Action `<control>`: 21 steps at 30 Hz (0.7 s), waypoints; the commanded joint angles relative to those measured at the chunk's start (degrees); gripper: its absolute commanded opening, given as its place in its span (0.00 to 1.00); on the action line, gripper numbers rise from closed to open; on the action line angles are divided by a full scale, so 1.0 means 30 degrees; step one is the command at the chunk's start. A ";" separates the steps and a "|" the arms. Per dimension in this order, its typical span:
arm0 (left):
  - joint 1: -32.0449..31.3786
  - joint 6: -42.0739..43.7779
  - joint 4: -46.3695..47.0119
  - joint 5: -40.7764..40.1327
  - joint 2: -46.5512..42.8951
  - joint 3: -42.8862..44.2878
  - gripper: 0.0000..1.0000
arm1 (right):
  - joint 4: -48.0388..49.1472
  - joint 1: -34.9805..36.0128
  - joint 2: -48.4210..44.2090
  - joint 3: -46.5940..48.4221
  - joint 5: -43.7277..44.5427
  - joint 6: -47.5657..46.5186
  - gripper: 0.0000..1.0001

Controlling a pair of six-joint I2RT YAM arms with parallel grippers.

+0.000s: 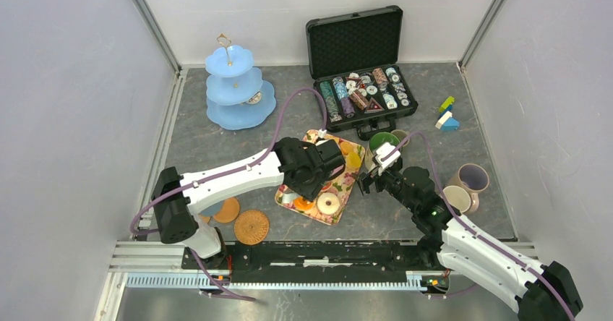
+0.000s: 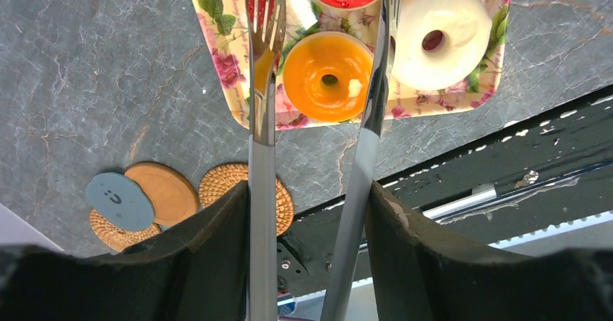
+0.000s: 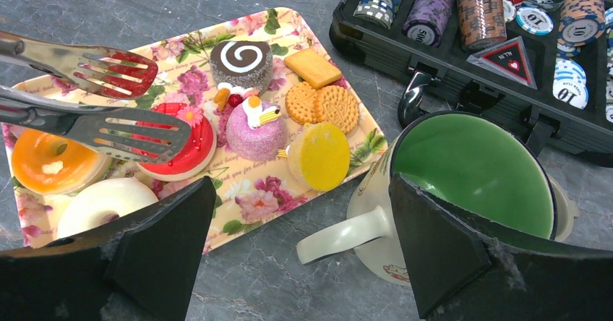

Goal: Serve the afternoon tea
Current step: Pick up the desert from the tray.

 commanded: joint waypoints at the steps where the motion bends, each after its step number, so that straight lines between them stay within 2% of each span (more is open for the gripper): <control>1: -0.0133 0.1111 0.0672 -0.0203 0.0264 0.0639 0.63 | 0.0423 0.0087 -0.0177 0.0776 0.0096 0.0122 0.98; 21: -0.0483 0.1257 0.1406 -0.0159 0.1571 0.0071 0.63 | 0.0434 0.0096 -0.0302 0.0733 0.0118 0.0122 0.98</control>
